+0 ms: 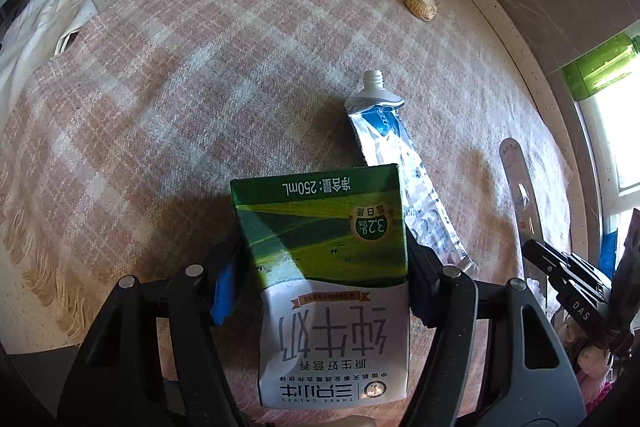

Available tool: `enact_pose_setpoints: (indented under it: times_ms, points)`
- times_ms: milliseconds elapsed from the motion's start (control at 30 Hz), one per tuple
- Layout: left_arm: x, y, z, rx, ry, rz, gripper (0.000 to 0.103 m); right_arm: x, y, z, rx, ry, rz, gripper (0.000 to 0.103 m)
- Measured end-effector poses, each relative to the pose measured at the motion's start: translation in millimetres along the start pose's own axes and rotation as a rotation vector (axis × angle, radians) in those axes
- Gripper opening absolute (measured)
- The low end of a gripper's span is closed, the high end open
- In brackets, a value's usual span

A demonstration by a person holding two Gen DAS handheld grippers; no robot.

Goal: Collect trash
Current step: 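Grasp the green milk carton with the left tool while the right tool grasps the clear plastic strip, then carry the milk carton and plastic strip down over the blue wastebasket with both tools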

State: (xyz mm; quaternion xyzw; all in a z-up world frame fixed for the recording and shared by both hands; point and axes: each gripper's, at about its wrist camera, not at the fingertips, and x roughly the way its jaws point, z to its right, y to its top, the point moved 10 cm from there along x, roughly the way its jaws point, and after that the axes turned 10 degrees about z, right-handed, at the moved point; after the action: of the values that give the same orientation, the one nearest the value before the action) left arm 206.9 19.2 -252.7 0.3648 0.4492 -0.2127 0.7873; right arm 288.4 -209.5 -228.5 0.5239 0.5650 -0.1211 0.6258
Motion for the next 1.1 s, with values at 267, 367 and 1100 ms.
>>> enact_pose_setpoints:
  times_ms: [267,367,1100]
  points:
    - [2.0,-8.4,10.1,0.010,0.000,-0.016,0.083,-1.9,2.9,-2.2,0.032,-0.010,0.029,0.010]
    - [5.5,-14.1,17.0,0.055,0.022,-0.040,0.083,-3.8,2.5,-2.6,0.032,-0.012,0.034,0.010]
    - [-17.6,-27.4,9.2,-0.002,-0.001,0.012,0.073,-14.7,-3.2,0.9,0.053,-0.022,0.065,0.010]
